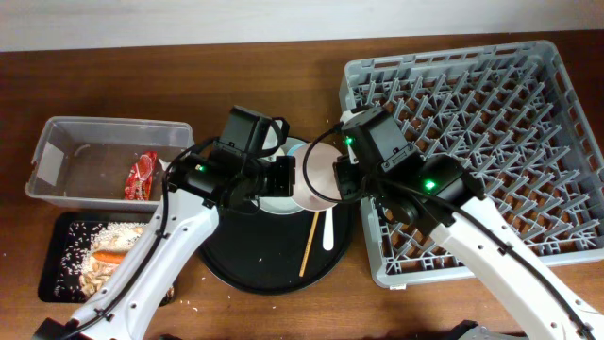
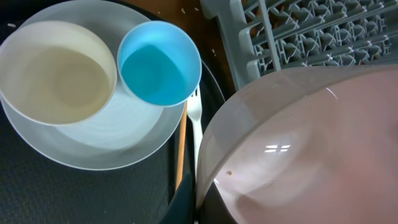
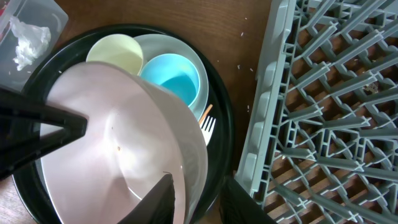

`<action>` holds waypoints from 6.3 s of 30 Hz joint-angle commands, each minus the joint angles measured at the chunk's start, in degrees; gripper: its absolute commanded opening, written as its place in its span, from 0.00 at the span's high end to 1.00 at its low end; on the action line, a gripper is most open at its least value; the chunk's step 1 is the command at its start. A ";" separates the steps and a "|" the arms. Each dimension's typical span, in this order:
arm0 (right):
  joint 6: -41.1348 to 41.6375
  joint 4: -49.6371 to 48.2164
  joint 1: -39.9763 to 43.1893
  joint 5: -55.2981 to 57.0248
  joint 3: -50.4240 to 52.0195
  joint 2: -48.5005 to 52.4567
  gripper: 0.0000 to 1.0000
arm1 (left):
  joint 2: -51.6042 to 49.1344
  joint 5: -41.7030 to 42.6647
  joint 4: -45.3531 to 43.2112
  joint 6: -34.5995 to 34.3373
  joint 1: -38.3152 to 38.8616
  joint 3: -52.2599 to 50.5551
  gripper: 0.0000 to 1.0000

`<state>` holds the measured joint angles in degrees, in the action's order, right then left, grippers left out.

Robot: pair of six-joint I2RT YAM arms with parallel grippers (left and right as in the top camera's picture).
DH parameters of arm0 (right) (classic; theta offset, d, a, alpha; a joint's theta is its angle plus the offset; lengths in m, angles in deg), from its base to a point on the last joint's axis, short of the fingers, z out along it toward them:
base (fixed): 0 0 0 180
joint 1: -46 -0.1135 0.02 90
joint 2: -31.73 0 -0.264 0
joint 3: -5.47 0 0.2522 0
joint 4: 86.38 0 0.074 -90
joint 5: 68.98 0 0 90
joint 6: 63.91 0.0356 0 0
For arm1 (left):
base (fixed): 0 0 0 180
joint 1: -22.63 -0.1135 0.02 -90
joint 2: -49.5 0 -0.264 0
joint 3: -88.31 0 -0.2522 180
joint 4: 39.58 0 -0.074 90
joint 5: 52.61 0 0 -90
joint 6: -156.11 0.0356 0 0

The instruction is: Sort waste into correct bins and load items into the dishwasher rack

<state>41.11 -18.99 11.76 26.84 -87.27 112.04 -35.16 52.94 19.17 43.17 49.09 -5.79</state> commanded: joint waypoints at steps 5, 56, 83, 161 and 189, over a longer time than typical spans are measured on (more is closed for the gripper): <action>0.28 -0.11 -0.31 0.90 -0.90 4.59 0.75 | -0.31 -0.37 -0.46 1.11 0.07 1.53 1.00; -49.55 -54.93 20.41 52.39 -0.94 37.00 0.71 | 14.29 -1.88 2.45 1.79 -15.91 8.57 0.01; -12.61 -24.02 39.45 -17.11 -0.96 23.37 0.86 | 14.29 -1.88 2.45 1.79 -15.91 8.57 0.01; -5.27 -14.88 5.07 -9.38 -4.61 27.82 0.96 | 14.29 -1.88 2.45 1.79 -15.91 8.57 0.01; -2.05 -2.38 5.05 -10.56 -7.19 13.88 0.96 | 9.07 4.57 -2.43 -10.91 -9.20 -6.32 0.60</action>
<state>38.34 -21.20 17.11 17.16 -93.39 127.50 -25.37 52.57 19.69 33.91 37.46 -11.13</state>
